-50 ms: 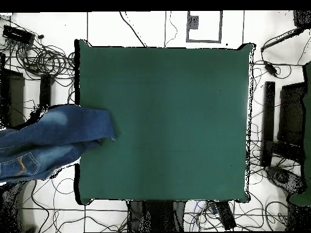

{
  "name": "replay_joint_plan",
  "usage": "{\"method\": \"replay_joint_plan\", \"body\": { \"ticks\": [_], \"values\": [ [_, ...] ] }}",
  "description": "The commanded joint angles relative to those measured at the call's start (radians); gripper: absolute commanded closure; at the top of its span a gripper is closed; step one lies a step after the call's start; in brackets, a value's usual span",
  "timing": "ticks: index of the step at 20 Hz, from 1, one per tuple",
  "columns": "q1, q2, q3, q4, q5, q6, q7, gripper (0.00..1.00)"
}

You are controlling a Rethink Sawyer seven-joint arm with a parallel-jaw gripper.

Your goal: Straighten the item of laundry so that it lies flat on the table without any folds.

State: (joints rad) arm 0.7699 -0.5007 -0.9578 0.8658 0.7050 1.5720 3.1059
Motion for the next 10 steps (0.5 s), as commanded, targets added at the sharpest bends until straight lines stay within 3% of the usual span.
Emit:
{"method": "replay_joint_plan", "body": {
  "ticks": [1,5,10],
  "values": [
    [-0.016,-0.054,0.182,0.233,-0.014,-0.234,-0.023,1.0],
    [-0.025,-0.039,0.216,0.268,-0.052,-0.291,-0.062,1.0],
    [-0.017,-0.003,0.223,0.236,-0.075,-0.305,0.039,1.0]
  ]
}}
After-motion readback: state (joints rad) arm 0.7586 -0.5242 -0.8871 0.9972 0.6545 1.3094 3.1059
